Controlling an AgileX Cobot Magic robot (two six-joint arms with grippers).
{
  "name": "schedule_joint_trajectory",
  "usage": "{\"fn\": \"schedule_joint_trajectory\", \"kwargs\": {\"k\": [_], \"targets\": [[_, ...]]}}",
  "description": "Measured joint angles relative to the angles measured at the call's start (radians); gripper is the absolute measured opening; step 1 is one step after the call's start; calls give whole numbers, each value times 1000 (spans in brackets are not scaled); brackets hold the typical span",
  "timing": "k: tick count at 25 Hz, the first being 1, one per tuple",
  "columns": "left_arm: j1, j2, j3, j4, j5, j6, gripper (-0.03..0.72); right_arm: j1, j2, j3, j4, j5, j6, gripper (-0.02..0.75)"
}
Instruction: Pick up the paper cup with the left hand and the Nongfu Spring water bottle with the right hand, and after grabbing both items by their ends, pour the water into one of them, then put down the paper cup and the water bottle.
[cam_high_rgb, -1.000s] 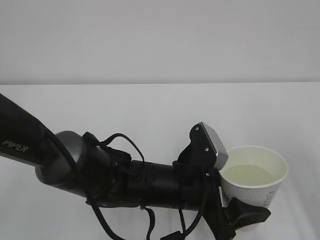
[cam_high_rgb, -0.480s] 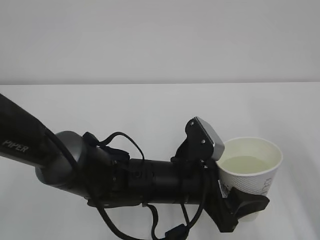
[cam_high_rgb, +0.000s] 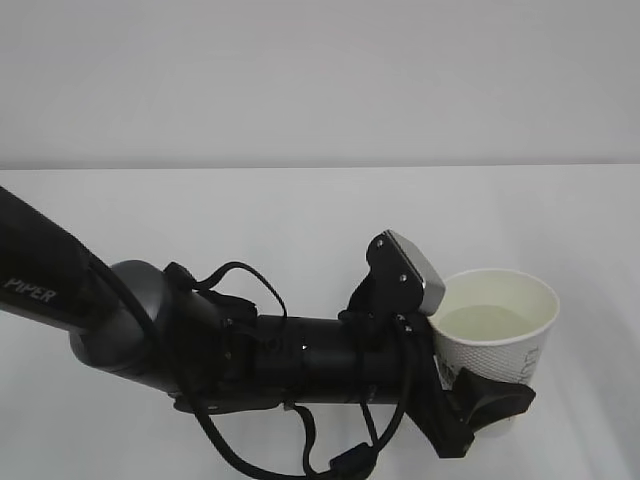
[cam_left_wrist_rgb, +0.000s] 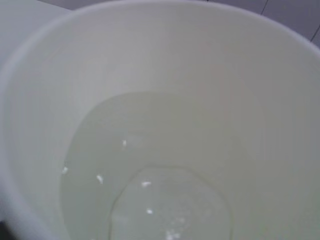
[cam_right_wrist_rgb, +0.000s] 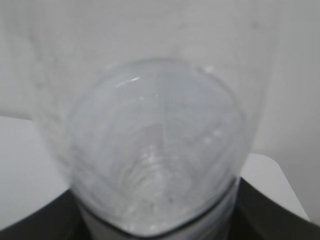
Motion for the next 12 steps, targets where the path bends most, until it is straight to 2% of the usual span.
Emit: {"fn": "schedule_joint_trajectory", "kwargs": {"k": [5, 12], "targets": [[1, 0, 0, 0, 0, 20, 543, 0, 72, -4, 0, -89, 36, 401], [2, 0, 0, -18, 0, 23, 543, 0, 139, -6, 0, -140, 59, 401]]}}
